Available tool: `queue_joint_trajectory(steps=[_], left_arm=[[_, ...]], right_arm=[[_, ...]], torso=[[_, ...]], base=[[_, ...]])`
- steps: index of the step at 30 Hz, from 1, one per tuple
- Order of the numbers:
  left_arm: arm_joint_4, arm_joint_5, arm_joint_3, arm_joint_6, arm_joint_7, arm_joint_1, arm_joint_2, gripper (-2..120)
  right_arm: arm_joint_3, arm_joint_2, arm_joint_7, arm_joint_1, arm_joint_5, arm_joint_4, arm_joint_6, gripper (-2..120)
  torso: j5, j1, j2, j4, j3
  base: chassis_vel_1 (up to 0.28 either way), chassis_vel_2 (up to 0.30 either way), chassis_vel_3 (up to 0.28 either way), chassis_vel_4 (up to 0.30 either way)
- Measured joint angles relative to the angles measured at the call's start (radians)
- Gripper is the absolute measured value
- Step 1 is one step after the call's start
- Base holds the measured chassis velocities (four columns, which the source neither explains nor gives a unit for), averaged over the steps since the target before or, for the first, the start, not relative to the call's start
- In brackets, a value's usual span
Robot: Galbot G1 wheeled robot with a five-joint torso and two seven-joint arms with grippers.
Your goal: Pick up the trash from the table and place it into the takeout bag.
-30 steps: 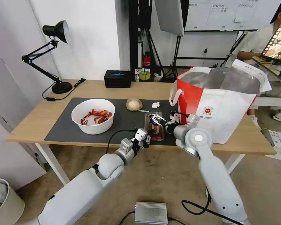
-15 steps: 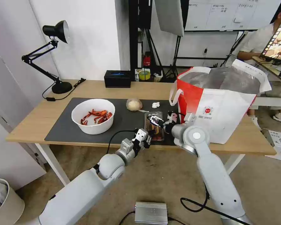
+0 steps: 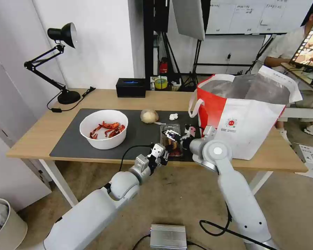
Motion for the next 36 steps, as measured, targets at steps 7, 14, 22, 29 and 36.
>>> queue_joint_trajectory(steps=[7, 14, 22, 29, 36], left_arm=[[-0.004, 0.0, 0.0, -0.002, 0.0, 0.002, 0.0, 0], [-0.004, 0.0, 0.0, -0.006, 0.0, 0.004, 0.0, 0], [-0.003, 0.0, 0.003, -0.015, -0.001, 0.004, -0.001, 0], [-0.002, 0.0, 0.005, -0.016, -0.004, 0.0, -0.003, 0], [0.0, 0.0, 0.008, -0.021, -0.007, 0.0, -0.005, 0]], right_arm=[[-0.006, 0.009, 0.002, 0.013, 0.0, -0.012, -0.001, 100], [-0.012, 0.01, 0.013, 0.01, 0.0, -0.015, -0.001, 93], [-0.016, -0.005, 0.026, 0.009, 0.0, -0.015, -0.001, 65], [-0.017, -0.022, 0.035, 0.008, 0.008, -0.009, -0.002, 42], [-0.017, -0.034, 0.044, 0.004, 0.02, 0.0, -0.002, 14]], torso=[[0.0, 0.0, 0.0, 0.0, 0.0], [0.0, 0.0, 0.0, -0.0001, 0.0], [0.0, 0.0, 0.0, 0.0, 0.0], [0.0001, 0.0, 0.0, 0.0001, 0.0], [0.0001, 0.0, 0.0, 0.0001, 0.0]], base=[[0.0, 0.0, 0.0, 0.0], [0.0, 0.0, 0.0, 0.0], [0.0, 0.0, 0.0, 0.0], [0.0, 0.0, 0.0, 0.0], [0.0, 0.0, 0.0, 0.0]])
